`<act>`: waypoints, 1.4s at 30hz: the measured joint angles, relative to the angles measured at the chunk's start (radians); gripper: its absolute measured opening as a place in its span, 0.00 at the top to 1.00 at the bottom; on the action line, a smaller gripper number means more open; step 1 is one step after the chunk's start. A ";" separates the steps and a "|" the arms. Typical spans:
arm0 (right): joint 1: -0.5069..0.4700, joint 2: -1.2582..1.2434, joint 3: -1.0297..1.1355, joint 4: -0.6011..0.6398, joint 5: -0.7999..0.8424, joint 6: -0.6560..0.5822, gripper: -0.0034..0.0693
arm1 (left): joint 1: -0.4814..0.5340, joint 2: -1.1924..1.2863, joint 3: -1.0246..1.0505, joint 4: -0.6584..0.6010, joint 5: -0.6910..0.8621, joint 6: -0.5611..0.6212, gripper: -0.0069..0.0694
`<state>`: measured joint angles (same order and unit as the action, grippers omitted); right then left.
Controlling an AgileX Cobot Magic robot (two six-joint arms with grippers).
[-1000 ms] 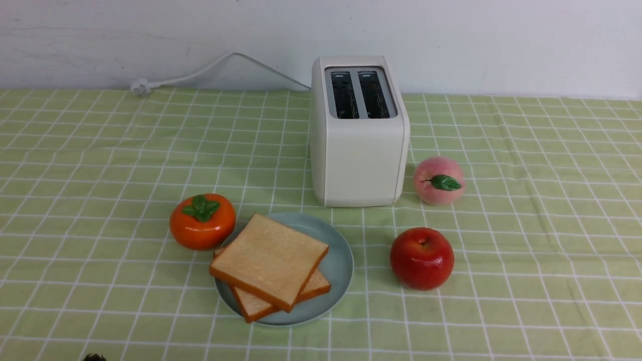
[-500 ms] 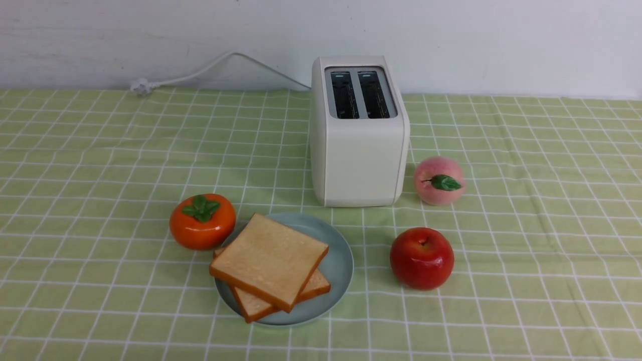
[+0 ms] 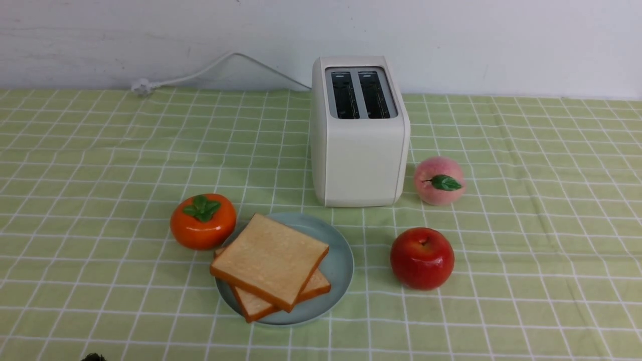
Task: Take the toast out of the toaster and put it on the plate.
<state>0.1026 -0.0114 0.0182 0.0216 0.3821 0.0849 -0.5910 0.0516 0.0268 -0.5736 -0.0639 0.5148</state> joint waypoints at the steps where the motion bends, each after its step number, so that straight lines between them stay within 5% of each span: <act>1: 0.000 0.000 0.000 0.000 0.000 0.000 0.89 | 0.012 0.000 0.000 0.012 -0.001 -0.008 0.93; 11: 0.000 0.000 0.000 0.001 0.000 0.000 0.87 | 0.326 -0.001 0.000 0.150 0.064 -0.116 0.93; 15: 0.000 0.000 0.000 0.001 0.000 0.000 0.86 | 0.421 -0.013 0.002 0.384 0.088 -0.366 0.93; 20: 0.000 0.000 0.000 0.001 0.001 0.000 0.85 | 0.455 -0.061 0.002 0.501 0.227 -0.556 0.93; 27: 0.000 0.000 0.000 0.001 0.003 0.000 0.84 | 0.464 -0.061 0.002 0.512 0.446 -0.597 0.93; 42: 0.000 0.000 -0.001 0.001 0.004 0.000 0.83 | 0.464 -0.061 0.002 0.511 0.453 -0.638 0.93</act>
<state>0.1026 -0.0114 0.0171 0.0226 0.3861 0.0849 -0.1274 -0.0099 0.0292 -0.0624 0.3889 -0.1227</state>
